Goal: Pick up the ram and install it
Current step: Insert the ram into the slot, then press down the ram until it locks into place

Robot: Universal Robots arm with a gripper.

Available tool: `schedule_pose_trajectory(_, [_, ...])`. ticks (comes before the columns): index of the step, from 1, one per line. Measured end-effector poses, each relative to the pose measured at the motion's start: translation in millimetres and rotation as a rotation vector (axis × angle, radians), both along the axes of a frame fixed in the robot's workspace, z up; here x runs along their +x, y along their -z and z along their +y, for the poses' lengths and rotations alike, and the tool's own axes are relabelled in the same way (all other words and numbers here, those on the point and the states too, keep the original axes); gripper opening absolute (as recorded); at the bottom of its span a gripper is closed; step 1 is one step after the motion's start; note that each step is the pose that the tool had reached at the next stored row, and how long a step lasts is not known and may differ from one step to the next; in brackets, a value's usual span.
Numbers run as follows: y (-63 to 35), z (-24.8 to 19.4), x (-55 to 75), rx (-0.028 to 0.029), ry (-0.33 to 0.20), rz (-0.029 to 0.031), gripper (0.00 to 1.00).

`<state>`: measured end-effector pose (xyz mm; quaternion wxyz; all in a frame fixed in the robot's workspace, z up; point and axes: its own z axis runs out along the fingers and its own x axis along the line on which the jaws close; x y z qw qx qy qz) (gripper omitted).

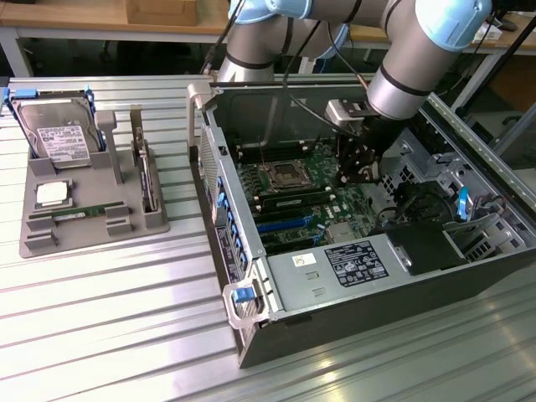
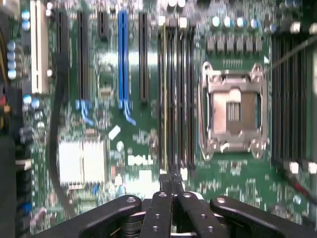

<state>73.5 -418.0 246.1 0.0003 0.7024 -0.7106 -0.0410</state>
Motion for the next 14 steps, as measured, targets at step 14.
schedule_pose_trajectory(14, [-26.4, 0.0, 9.2, 0.0004, 0.000, 0.0002, 0.10])
